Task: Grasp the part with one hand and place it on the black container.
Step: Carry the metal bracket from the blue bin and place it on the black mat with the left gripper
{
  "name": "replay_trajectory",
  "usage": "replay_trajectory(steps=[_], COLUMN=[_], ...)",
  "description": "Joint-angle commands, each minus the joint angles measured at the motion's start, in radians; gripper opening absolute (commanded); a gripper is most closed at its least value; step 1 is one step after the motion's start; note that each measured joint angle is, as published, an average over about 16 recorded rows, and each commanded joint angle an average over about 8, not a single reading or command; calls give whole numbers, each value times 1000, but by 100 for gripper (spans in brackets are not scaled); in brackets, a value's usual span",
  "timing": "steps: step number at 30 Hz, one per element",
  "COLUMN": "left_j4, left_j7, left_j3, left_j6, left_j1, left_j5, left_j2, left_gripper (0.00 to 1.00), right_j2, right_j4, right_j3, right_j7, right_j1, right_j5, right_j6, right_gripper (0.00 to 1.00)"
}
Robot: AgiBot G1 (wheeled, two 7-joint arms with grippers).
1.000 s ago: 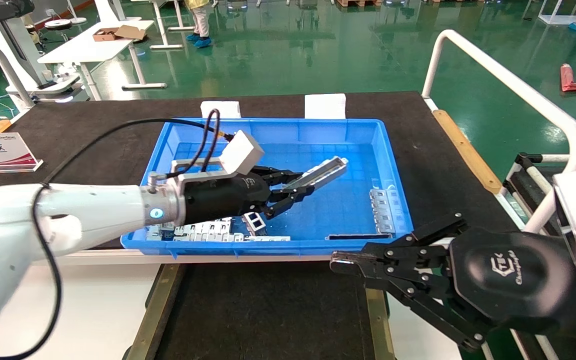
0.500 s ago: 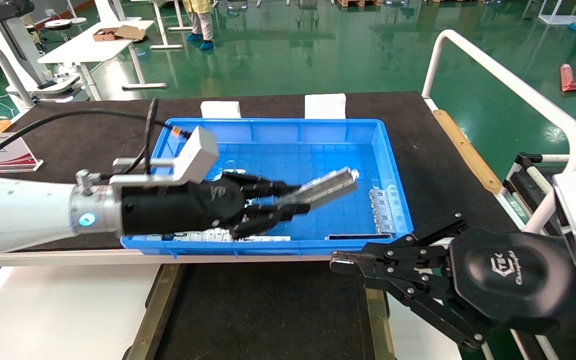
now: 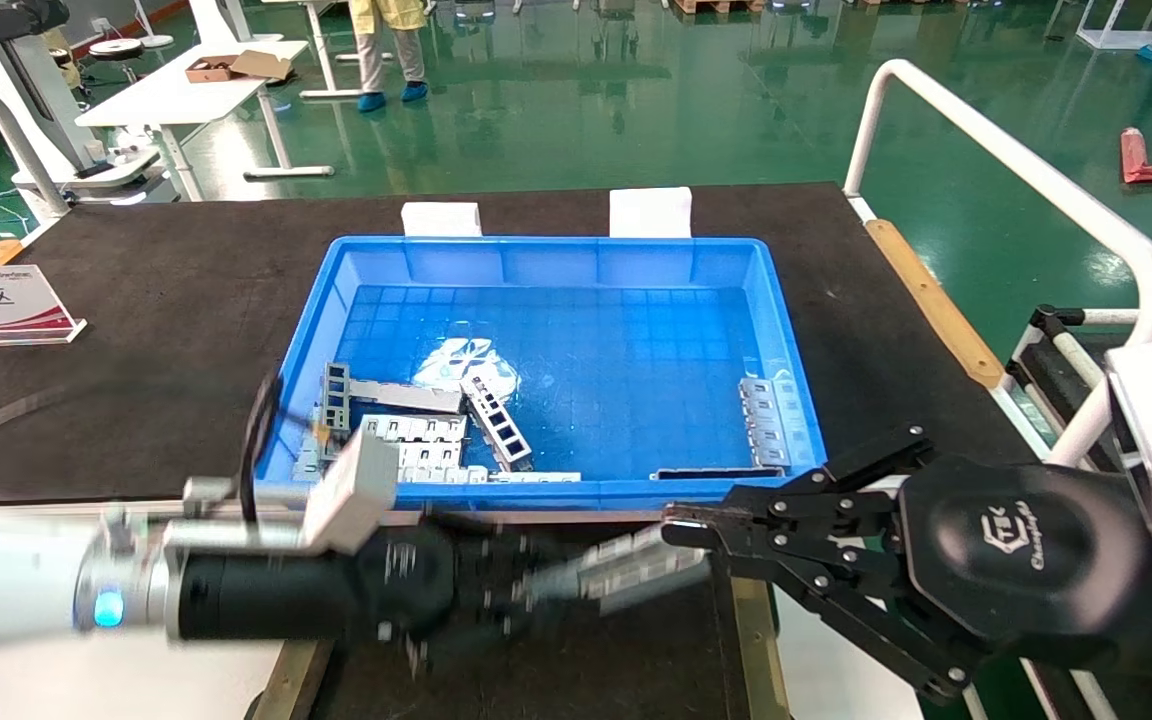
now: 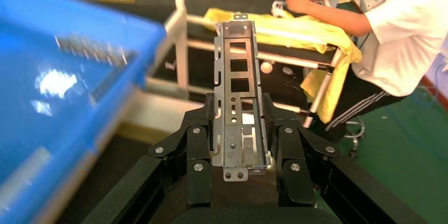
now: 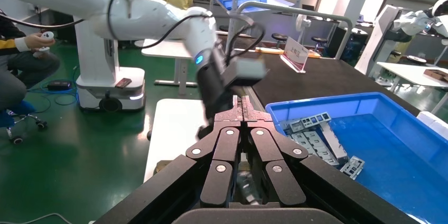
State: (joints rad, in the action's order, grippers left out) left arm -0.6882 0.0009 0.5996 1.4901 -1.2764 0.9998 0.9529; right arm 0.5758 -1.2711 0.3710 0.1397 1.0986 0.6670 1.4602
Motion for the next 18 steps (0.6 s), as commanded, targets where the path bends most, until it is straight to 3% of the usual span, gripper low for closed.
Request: replay_trajectory(steps=[1, 9, 18], left_j4=[-72, -305, -457], left_j7=[-36, -171, -342], left_j3=[0, 0, 27], left_j6=[-18, -266, -550], left_j1=[56, 279, 445], left_j5=[-13, 4, 65], left_j2=[-27, -90, -89], left_gripper=[0, 0, 0], right_j2=[0, 0, 0], right_j4=[0, 0, 0], right_j3=[0, 0, 0], right_j7=[0, 0, 0], right_j1=[0, 0, 0], right_j5=[0, 0, 0], right_j6=[0, 0, 0], right_gripper=[0, 0, 0])
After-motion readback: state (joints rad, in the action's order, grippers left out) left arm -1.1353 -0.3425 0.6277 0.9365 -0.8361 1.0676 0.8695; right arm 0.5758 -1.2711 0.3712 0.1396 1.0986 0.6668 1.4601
